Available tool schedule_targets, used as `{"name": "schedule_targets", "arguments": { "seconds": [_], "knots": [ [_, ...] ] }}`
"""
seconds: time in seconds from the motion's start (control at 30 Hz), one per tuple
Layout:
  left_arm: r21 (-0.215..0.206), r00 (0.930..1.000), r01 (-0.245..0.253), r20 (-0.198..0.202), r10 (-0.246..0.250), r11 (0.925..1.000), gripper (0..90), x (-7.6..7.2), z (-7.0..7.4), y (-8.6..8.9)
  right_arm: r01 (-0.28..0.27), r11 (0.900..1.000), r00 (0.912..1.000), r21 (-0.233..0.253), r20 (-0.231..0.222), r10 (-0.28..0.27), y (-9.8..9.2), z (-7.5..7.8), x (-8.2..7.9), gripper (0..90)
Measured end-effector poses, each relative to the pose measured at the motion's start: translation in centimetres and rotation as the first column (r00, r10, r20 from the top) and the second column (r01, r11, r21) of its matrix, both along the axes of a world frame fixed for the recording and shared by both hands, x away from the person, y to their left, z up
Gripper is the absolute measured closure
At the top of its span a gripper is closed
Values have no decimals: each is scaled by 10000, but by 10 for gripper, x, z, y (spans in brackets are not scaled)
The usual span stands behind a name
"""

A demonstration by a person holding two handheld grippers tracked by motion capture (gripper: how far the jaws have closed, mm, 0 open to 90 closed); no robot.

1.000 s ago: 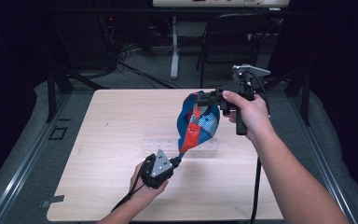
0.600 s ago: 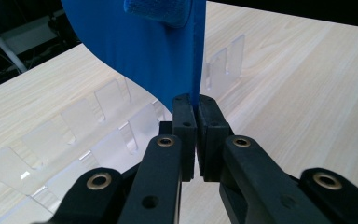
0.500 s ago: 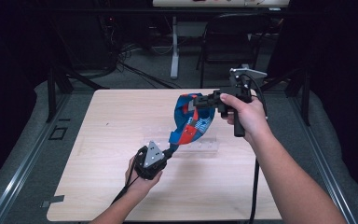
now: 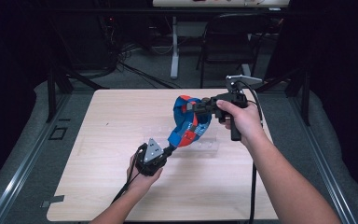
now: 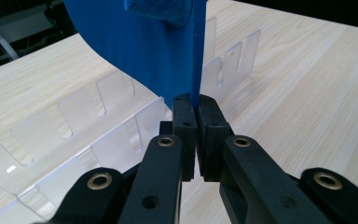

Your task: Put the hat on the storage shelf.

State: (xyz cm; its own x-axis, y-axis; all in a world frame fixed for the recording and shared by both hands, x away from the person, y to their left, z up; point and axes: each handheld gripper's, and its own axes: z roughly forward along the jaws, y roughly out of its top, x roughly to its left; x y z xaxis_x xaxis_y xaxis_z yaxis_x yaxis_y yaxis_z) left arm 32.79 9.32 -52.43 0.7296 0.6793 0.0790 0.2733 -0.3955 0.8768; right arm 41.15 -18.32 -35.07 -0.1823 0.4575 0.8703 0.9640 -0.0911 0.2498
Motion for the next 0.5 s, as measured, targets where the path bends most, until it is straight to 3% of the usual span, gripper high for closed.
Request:
{"name": "schedule_targets", "arguments": {
  "seconds": [0.5],
  "knots": [
    [-267, 9999, -63, -114, 60, 9996, 881, 2, -6, 6, -48, 10000, 9997, -67, -245, 47, 5, -17, 2, 783]
  ]
}}
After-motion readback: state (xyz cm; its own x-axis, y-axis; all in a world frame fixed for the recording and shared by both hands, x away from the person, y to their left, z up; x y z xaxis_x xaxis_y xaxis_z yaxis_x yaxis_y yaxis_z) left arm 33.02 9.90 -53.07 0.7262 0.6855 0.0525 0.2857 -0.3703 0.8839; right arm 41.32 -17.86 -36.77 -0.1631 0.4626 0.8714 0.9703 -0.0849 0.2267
